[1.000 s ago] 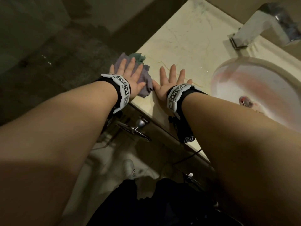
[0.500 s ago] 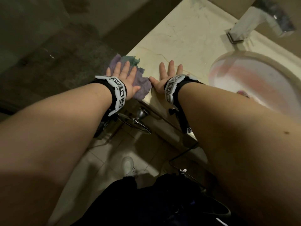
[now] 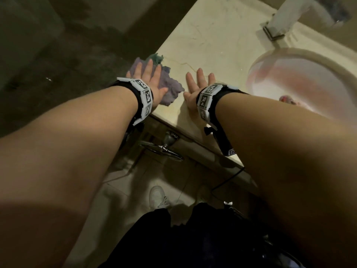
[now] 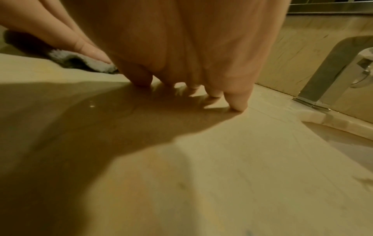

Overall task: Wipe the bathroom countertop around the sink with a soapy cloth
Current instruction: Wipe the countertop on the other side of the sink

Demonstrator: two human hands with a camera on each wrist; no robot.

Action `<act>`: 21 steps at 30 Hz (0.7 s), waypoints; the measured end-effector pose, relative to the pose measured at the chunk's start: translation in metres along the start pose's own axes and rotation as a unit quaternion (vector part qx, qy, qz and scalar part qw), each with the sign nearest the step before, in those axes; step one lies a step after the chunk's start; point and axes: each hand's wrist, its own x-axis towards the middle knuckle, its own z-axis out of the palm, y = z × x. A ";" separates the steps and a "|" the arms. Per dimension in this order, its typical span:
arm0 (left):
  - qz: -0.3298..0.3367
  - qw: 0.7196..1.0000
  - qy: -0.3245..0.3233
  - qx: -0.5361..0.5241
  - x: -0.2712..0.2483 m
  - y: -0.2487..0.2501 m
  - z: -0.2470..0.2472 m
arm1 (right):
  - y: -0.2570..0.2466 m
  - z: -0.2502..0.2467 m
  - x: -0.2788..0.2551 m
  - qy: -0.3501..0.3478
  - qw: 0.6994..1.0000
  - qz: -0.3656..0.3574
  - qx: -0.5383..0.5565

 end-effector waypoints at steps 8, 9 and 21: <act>0.007 1.000 0.015 0.011 -0.013 0.003 0.005 | -0.002 -0.001 -0.004 0.002 1.000 0.004 -0.014; 0.008 1.000 0.013 0.015 -0.016 0.002 0.007 | -0.002 -0.002 -0.006 -0.002 0.999 0.002 -0.033; 0.017 1.000 -0.007 0.016 -0.049 -0.004 0.026 | -0.004 -0.003 -0.013 0.030 0.998 -0.046 -0.015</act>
